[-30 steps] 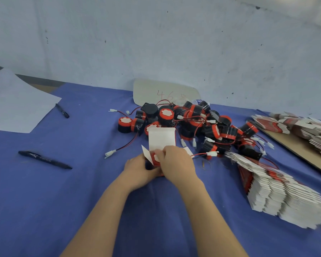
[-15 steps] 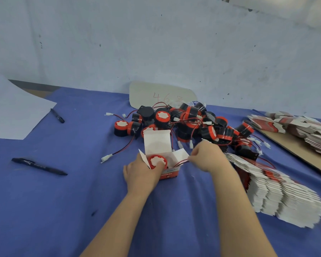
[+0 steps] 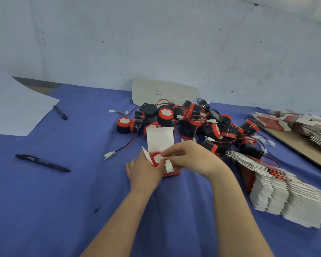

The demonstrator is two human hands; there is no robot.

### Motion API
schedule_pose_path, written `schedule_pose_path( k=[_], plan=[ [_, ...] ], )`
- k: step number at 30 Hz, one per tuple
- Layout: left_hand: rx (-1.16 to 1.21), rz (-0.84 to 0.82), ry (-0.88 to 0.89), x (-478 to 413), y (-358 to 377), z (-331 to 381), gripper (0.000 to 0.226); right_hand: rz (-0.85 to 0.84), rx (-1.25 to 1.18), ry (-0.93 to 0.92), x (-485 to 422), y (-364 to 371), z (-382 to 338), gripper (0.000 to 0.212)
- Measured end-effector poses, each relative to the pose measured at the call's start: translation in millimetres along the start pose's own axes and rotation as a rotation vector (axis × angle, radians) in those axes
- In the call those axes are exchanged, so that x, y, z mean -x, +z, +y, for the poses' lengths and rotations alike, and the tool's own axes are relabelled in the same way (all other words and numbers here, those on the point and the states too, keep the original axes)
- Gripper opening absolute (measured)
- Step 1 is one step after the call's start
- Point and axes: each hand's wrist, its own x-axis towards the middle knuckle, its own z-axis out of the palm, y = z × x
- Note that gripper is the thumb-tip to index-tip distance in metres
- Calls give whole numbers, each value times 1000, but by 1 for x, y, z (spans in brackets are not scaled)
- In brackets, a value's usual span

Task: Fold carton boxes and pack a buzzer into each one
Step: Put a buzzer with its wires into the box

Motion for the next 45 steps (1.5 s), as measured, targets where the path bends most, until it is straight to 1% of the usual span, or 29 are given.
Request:
schedule_pose_path(
  k=[2,4,7,9,10,12,14,16,18,21,24,26,29,31,35,39,41,43,45],
  plan=[
    [-11,-6,6,0,0,0,35,21,118,-64,-4,1,3,13],
    [13,-4,-1,0,1,0,38,138,163,-106,-8,5,5,12],
    [30,8,-17,1,2,0,32,355,153,-118,-18,15,11,17],
    [33,10,-18,1,3,0,29,437,73,-73,-22,22,16,14],
    [34,12,-17,1,3,1,28,435,0,-41,-23,25,17,15],
    [32,13,-18,1,3,1,31,384,-141,35,-25,30,20,28],
    [25,12,-19,1,3,1,35,379,-183,72,-25,30,21,31],
    [27,7,-22,1,2,0,36,404,-117,49,-24,28,22,27],
    [31,-2,-26,1,2,0,36,436,1,6,-22,27,23,27],
    [17,-3,-22,1,2,0,36,499,90,-55,-20,28,23,38],
    [27,0,-19,2,2,0,38,564,122,-108,-20,28,26,55],
    [46,1,-18,2,2,0,37,616,118,-124,-21,26,29,53],
    [53,-2,-17,2,2,0,36,679,145,-124,-22,25,33,40],
    [41,-1,-18,2,2,0,37,702,153,-116,-24,28,34,36],
    [44,5,-6,3,1,1,36,708,84,-123,-25,33,29,31],
    [25,-13,-16,2,1,0,41,600,-33,-114,-24,35,25,17],
    [23,-17,-14,2,1,1,42,545,31,-89,-24,34,26,9],
    [25,-10,-11,2,1,1,38,481,134,-67,-25,33,27,16],
    [25,-5,-15,2,1,1,34,446,161,-65,-24,32,28,27]
  ],
)
